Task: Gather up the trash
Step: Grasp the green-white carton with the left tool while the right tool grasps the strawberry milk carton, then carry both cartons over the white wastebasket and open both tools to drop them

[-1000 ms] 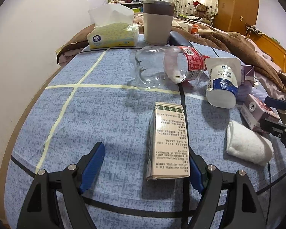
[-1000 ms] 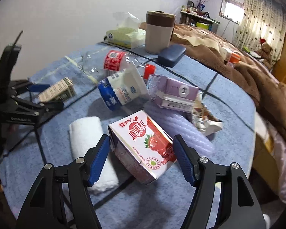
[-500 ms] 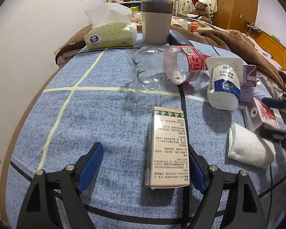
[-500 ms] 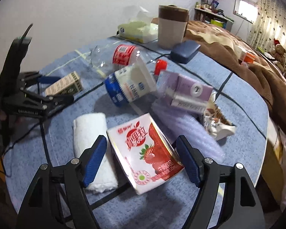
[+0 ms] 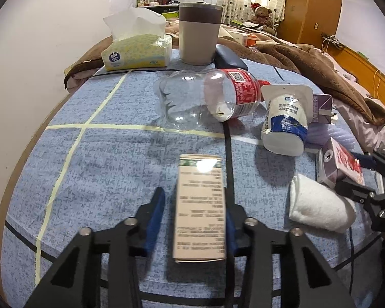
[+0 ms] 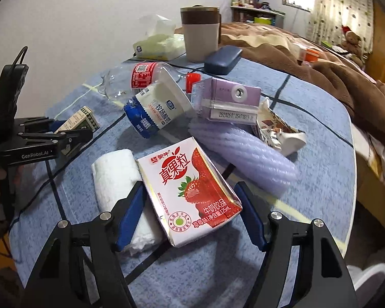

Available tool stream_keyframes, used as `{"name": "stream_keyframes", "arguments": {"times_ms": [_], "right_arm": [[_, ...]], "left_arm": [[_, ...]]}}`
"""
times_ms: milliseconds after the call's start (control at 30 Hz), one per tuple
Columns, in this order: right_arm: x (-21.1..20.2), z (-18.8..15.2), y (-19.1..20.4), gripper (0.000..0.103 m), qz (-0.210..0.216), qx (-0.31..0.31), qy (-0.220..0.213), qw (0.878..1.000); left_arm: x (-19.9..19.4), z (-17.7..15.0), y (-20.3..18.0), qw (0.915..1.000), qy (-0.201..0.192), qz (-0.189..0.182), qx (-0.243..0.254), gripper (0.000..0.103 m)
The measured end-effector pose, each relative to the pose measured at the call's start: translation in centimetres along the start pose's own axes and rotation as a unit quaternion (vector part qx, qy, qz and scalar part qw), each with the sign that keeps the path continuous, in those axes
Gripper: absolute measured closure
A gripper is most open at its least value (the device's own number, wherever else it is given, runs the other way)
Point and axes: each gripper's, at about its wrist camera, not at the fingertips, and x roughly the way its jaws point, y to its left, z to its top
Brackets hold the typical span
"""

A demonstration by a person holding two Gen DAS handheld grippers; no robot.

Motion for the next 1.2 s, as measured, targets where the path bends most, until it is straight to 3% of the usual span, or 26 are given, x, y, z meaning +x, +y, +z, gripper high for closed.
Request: {"name": "stream_keyframes", "arguments": {"times_ms": [67,667,1200], "right_arm": [[-0.4,-0.2,0.1,0.032,-0.011,0.006,-0.008,1.000],[-6.0,-1.9,-0.1,0.032,-0.045,0.085,-0.086,0.992],[-13.2,-5.9,-3.0,0.032,-0.126,0.153,-0.140,0.970]], "left_arm": [[-0.2,0.0,0.0,1.0000,-0.001,-0.006,-0.005,0.070],[-6.2,-1.2,-4.5,0.9967,-0.059,-0.047,0.028,0.070],[-10.8,-1.2,-13.0,0.9814,-0.109,-0.119,0.104,0.070]]}}
